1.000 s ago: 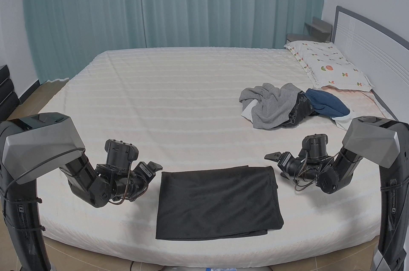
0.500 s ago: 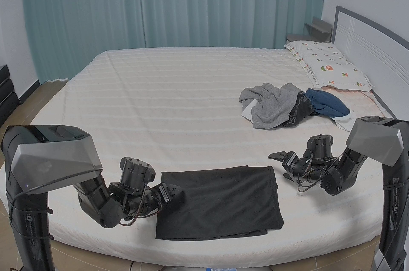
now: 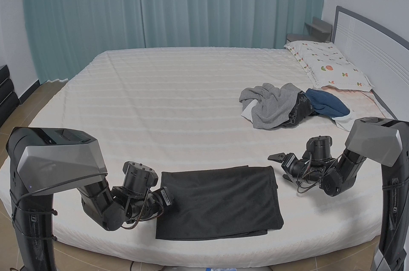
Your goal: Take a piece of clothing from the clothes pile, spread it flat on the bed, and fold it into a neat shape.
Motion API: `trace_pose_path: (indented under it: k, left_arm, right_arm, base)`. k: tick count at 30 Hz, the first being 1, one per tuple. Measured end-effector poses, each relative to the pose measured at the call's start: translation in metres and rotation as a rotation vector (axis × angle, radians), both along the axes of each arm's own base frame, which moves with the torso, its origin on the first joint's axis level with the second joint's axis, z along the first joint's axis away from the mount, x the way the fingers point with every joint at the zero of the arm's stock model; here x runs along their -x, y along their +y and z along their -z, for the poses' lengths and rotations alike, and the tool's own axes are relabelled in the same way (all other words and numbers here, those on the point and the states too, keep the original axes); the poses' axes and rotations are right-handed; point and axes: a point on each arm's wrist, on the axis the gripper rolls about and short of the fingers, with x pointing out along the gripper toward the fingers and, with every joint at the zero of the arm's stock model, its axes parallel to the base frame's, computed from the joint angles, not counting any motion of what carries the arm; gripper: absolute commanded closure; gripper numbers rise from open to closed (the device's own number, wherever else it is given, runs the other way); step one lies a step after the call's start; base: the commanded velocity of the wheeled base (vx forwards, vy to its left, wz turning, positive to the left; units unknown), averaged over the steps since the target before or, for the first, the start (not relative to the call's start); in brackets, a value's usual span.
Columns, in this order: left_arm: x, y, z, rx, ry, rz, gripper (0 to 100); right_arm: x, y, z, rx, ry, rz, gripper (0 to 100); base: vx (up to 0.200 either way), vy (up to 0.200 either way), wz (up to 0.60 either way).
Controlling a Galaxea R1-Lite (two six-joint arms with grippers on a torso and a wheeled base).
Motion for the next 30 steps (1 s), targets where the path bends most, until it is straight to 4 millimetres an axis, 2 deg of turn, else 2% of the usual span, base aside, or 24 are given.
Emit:
trace_pose_path:
  k: [7,24,30]
  left_arm:
    - [-0.0007,0.0007,-0.0005,-0.002,-0.005,-0.058,100]
    - [-0.0016,0.0001,-0.0032,-0.007,-0.018,-0.072,100]
    - [-0.0021,0.0027,-0.0053,0.0,-0.019,-0.084,100]
  right_arm:
    - [0.0006,-0.0001,0.0005,-0.002,0.004,0.001,0]
    - [0.001,-0.0008,-0.0007,-0.004,0.007,0.005,0]
    - [0.0012,-0.0008,-0.0008,-0.003,0.009,0.005,0]
  base:
    - [0.0,0.0,0.0]
    - [0.0,0.0,0.0]
    - [0.0,0.2,0.0]
